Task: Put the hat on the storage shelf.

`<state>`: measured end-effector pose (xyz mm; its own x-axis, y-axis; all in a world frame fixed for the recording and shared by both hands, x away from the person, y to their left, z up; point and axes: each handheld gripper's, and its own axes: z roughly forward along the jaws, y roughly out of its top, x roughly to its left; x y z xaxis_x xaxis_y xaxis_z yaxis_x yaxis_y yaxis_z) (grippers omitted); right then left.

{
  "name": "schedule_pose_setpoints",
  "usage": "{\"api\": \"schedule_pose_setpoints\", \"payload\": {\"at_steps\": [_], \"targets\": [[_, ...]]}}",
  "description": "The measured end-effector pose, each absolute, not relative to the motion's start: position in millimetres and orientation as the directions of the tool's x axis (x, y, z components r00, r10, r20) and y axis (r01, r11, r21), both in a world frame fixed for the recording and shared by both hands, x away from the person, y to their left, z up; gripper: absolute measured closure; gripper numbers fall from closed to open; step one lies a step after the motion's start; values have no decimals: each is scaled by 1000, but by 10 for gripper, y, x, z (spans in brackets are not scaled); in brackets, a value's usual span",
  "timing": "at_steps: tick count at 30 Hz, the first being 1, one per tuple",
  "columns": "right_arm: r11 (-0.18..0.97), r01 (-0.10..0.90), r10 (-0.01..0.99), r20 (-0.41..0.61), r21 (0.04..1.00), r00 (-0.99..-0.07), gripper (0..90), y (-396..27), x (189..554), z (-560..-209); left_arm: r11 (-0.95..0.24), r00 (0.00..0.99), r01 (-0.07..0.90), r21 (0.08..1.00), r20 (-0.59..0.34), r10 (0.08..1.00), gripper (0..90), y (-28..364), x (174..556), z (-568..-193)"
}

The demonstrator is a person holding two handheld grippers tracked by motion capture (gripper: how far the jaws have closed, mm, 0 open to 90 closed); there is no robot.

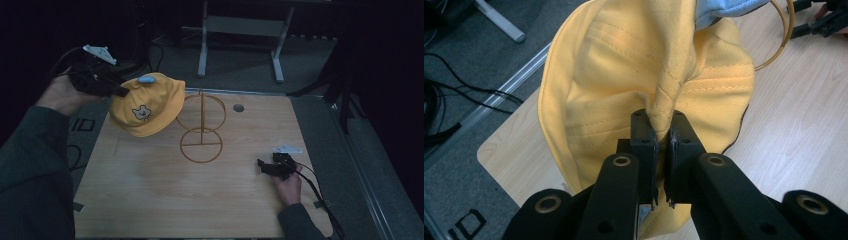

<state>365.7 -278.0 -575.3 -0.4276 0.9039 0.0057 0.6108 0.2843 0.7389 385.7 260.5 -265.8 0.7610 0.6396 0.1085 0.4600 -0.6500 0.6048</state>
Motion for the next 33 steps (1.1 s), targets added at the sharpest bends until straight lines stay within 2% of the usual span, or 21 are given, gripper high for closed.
{"api": "schedule_pose_setpoints", "payload": {"at_steps": [33], "targets": [[284, 611, 904, 6, 738, -428, 262, -2779, 3656, -5753, -673, 795, 395, 625, 134, 592, 846, 2307, 3891, -2466]]}}
